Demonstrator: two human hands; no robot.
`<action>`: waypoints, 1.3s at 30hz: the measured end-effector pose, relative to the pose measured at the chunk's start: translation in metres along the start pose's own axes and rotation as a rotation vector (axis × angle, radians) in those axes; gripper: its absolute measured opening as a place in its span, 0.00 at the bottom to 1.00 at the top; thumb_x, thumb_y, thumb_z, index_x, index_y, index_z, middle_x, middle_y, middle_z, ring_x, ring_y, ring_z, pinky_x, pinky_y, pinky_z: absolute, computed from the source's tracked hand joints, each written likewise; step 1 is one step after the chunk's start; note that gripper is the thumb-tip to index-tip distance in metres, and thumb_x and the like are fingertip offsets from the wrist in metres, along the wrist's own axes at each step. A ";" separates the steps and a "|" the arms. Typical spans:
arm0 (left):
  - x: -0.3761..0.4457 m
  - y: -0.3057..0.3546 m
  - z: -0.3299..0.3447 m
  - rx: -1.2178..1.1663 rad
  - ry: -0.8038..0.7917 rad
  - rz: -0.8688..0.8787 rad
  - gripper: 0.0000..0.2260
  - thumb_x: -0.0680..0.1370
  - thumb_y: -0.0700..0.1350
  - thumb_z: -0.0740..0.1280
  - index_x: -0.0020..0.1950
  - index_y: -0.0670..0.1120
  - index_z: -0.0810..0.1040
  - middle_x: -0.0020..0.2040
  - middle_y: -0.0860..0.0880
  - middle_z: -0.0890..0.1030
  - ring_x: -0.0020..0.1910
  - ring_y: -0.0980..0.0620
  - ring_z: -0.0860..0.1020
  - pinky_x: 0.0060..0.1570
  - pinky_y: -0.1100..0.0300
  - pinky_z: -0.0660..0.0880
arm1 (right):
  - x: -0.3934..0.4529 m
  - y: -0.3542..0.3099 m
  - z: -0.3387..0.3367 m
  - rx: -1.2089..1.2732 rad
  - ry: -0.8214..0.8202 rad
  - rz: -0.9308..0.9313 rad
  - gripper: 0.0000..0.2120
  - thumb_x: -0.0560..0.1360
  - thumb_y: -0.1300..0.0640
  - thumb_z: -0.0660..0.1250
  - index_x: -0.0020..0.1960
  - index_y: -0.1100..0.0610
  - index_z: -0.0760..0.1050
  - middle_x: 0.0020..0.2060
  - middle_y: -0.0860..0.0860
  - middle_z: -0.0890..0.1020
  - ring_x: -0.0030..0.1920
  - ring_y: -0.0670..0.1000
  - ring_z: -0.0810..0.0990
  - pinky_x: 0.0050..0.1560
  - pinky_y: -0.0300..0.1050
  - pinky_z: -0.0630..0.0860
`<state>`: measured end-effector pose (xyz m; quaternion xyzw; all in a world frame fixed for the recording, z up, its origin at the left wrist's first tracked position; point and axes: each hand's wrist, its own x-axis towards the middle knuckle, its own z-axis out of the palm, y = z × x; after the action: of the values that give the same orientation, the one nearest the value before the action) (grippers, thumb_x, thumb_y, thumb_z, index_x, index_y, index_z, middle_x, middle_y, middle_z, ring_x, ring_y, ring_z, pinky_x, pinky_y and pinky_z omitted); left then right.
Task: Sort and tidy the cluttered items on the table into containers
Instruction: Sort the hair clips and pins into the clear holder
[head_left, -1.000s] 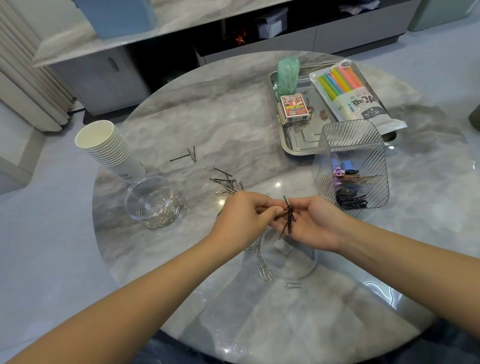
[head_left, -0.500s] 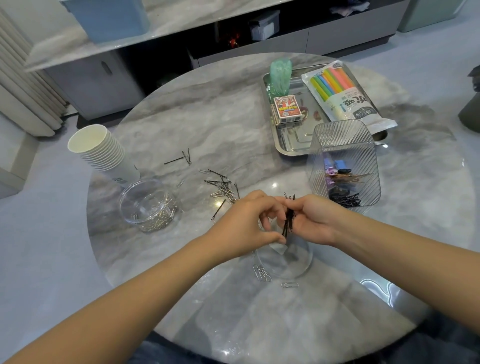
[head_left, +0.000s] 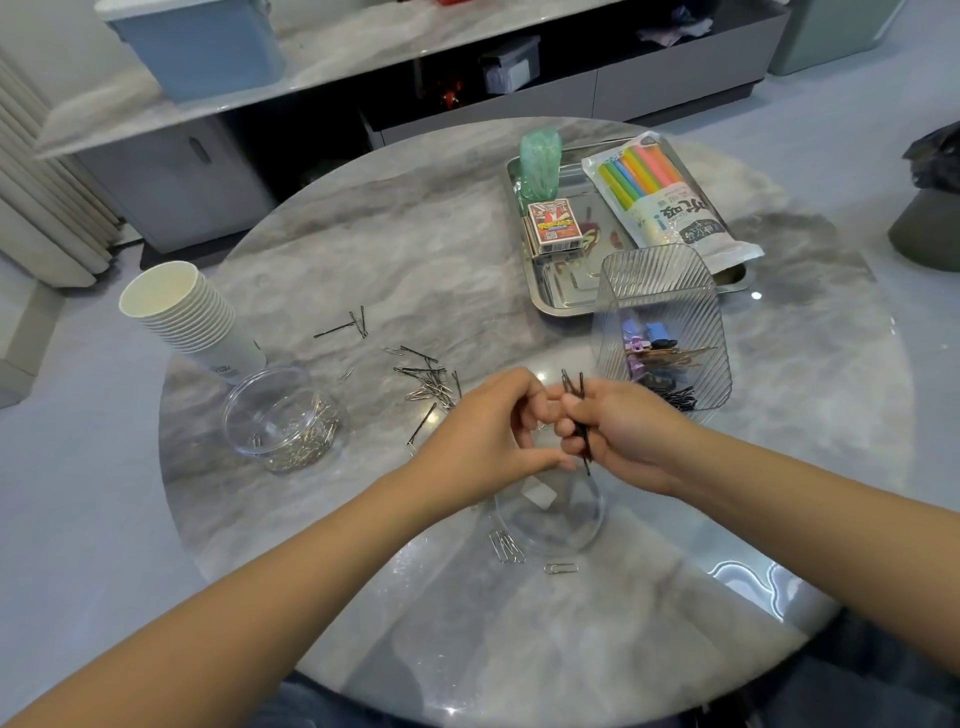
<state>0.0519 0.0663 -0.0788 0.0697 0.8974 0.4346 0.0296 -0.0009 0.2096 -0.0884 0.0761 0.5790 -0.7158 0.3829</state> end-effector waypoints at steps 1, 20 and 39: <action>0.002 0.001 -0.002 -0.012 0.003 -0.015 0.20 0.63 0.46 0.80 0.41 0.52 0.69 0.38 0.54 0.73 0.35 0.53 0.76 0.35 0.71 0.68 | -0.003 -0.006 -0.003 -0.106 0.017 -0.043 0.10 0.81 0.67 0.51 0.50 0.62 0.71 0.34 0.54 0.75 0.29 0.46 0.69 0.25 0.35 0.67; 0.017 -0.010 0.009 0.030 -0.002 -0.123 0.05 0.77 0.52 0.66 0.43 0.54 0.73 0.43 0.54 0.78 0.42 0.55 0.78 0.40 0.65 0.69 | -0.014 -0.061 -0.072 -1.863 0.110 -0.227 0.15 0.76 0.62 0.62 0.58 0.46 0.77 0.50 0.47 0.80 0.44 0.46 0.69 0.49 0.43 0.74; 0.016 -0.058 -0.019 0.226 0.119 -0.274 0.05 0.76 0.44 0.65 0.41 0.52 0.74 0.43 0.51 0.76 0.39 0.56 0.74 0.39 0.63 0.66 | 0.001 -0.023 -0.001 -1.326 -0.022 -0.568 0.07 0.73 0.57 0.70 0.51 0.53 0.81 0.35 0.42 0.78 0.37 0.42 0.76 0.45 0.36 0.73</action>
<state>0.0285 0.0185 -0.1127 -0.0762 0.9419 0.3261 0.0272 -0.0160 0.2105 -0.0715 -0.3330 0.8852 -0.2864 0.1533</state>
